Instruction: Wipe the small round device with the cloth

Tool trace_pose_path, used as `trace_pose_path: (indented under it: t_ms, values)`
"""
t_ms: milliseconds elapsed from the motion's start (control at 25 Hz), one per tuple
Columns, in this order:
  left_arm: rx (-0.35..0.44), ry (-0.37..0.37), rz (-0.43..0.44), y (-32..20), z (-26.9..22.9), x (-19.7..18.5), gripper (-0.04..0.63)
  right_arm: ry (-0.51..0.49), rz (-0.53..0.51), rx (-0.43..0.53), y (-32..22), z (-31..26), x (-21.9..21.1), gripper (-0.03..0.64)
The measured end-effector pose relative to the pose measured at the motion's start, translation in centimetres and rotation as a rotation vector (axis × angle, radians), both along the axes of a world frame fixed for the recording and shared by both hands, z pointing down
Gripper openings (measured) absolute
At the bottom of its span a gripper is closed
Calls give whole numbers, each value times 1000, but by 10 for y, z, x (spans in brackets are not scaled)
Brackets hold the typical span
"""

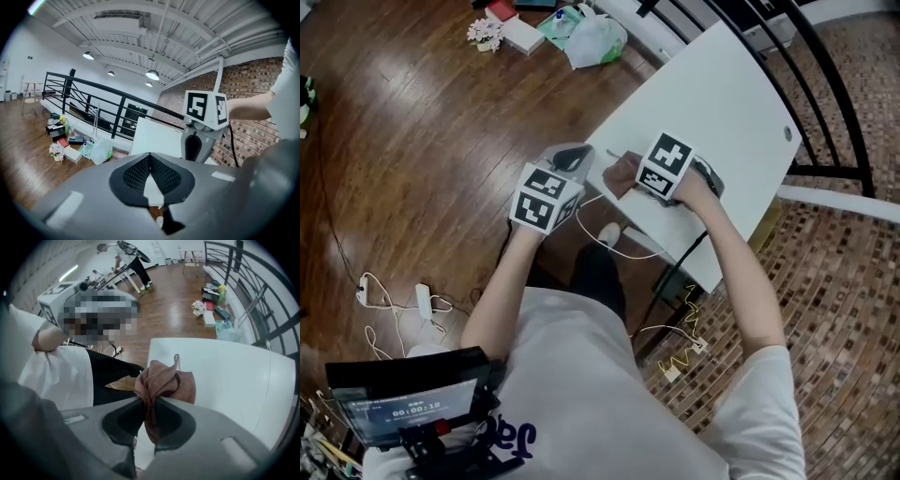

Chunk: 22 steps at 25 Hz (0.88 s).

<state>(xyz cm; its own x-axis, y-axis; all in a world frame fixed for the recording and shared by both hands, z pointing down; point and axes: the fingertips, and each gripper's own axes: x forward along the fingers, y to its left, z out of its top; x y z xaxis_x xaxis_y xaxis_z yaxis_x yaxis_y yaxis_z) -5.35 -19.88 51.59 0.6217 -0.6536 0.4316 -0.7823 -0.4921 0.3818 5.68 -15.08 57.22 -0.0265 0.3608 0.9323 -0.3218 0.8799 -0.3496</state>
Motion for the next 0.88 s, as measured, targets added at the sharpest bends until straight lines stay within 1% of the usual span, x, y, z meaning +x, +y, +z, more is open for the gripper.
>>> trace_pose_path:
  t_ms: [80,160,200,240,360,480,520,560,640,680,760,840,880]
  values:
    - [10,5,19,-2,-6,3,17,15,-28,39,27,-6,-1,38]
    - [18,8,37,-1,-11,5,17,81,-39,109,51,-9,12,38]
    - [22,9,46,1,-13,6,17,117,-31,146,62,-8,22,38]
    - [25,10,56,3,-15,7,17,132,-7,176,71,-5,31,38]
    - [26,10,96,7,-17,16,17,100,125,270,84,11,63,38]
    - [22,8,127,12,-15,29,17,180,316,385,73,13,135,37]
    - [22,7,133,13,-15,32,17,165,399,411,67,10,151,37]
    - [22,7,138,14,-15,35,17,127,486,431,59,3,161,37]
    - [24,8,145,16,-16,38,17,26,643,465,38,-18,169,37]
    - [25,9,146,16,-16,39,17,-24,695,485,24,-31,168,37]
    - [27,6,139,16,-16,37,17,-89,724,546,-12,-57,160,38]
    - [25,1,129,18,-14,35,17,-119,706,623,-53,-77,146,38]
    - [22,-2,123,19,-13,33,17,-127,688,647,-73,-81,137,38]
